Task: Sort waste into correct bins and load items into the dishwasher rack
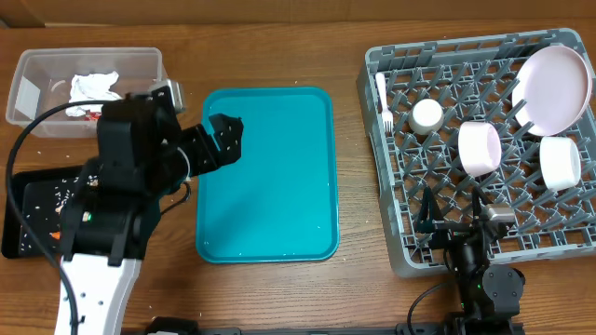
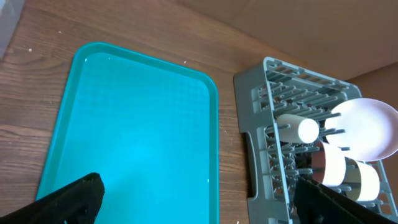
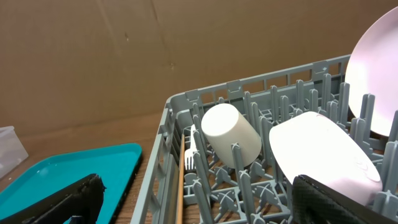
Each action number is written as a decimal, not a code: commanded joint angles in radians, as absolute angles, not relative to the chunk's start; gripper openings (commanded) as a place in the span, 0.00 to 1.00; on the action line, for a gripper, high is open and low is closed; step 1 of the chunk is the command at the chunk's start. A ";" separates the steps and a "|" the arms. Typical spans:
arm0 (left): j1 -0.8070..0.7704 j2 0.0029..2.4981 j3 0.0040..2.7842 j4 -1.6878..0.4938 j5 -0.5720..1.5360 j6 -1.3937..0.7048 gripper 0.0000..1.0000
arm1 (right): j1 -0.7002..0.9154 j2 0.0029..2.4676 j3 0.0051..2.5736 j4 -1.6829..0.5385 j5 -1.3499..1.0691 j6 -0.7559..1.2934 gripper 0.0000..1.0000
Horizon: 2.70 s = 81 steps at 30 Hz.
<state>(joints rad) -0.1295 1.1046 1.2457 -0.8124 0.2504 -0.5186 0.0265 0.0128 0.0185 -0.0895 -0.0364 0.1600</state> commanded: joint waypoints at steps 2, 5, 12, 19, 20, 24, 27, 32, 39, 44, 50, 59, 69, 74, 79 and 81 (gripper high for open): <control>-0.130 1.101 1.233 -0.807 0.165 -0.524 1.00 | 0.022 0.003 0.008 -0.082 -0.027 0.156 1.00; -0.130 1.119 1.215 -0.807 0.137 -0.524 1.00 | 0.022 0.003 0.008 -0.082 -0.027 0.156 1.00; -0.129 0.964 1.002 -0.736 0.033 -0.525 1.00 | 0.022 0.003 0.008 -0.082 -0.027 0.156 1.00; -0.110 0.694 0.735 -0.517 0.023 -0.532 1.00 | 0.022 0.003 0.008 -0.082 -0.027 0.156 1.00; -0.110 0.650 0.680 -0.450 0.023 -0.532 1.00 | 0.022 0.003 0.008 -0.082 -0.027 0.156 1.00; -0.110 0.493 0.459 -0.183 0.018 -0.532 1.00 | 0.022 0.003 0.008 -0.082 -0.027 0.156 1.00; -0.110 0.400 0.346 -0.112 0.018 -0.532 1.00 | 0.022 0.003 0.008 -0.082 -0.027 0.156 1.00; -0.106 0.252 0.187 -0.039 0.018 -0.533 1.00 | 0.022 0.003 0.008 -0.082 -0.027 0.156 1.00; -0.014 0.064 0.017 0.088 0.018 -0.652 1.00 | 0.022 0.003 0.008 -0.082 -0.027 0.156 1.00; 0.036 0.006 0.005 0.064 0.011 -0.651 1.00 | 0.022 0.003 0.008 -0.082 -0.027 0.156 1.00; 0.034 0.003 0.005 0.006 0.011 -0.651 1.00 | 0.022 0.003 0.008 -0.082 -0.027 0.156 1.00; 0.034 0.003 0.005 -0.059 -0.147 -0.650 1.00 | 0.022 0.003 0.008 -0.082 -0.027 0.156 1.00; 0.033 0.003 0.005 -0.075 -0.007 -0.136 1.00 | 0.022 0.003 0.008 -0.082 -0.027 0.156 1.00; 0.034 0.003 0.005 -0.075 -0.007 -0.134 1.00 | 0.022 0.003 0.008 -0.082 -0.027 0.156 1.00; 0.050 0.004 0.005 -0.075 -0.007 -0.134 1.00 | 0.022 0.003 0.008 -0.082 -0.027 0.156 1.00; 0.050 0.004 0.005 -0.075 -0.007 -0.134 1.00 | 0.022 0.003 0.008 -0.082 -0.027 0.156 1.00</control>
<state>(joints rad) 0.0422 0.0158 0.0090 -0.0765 -0.0185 -0.1574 0.0261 0.0128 0.0185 -0.0895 -0.0364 0.1600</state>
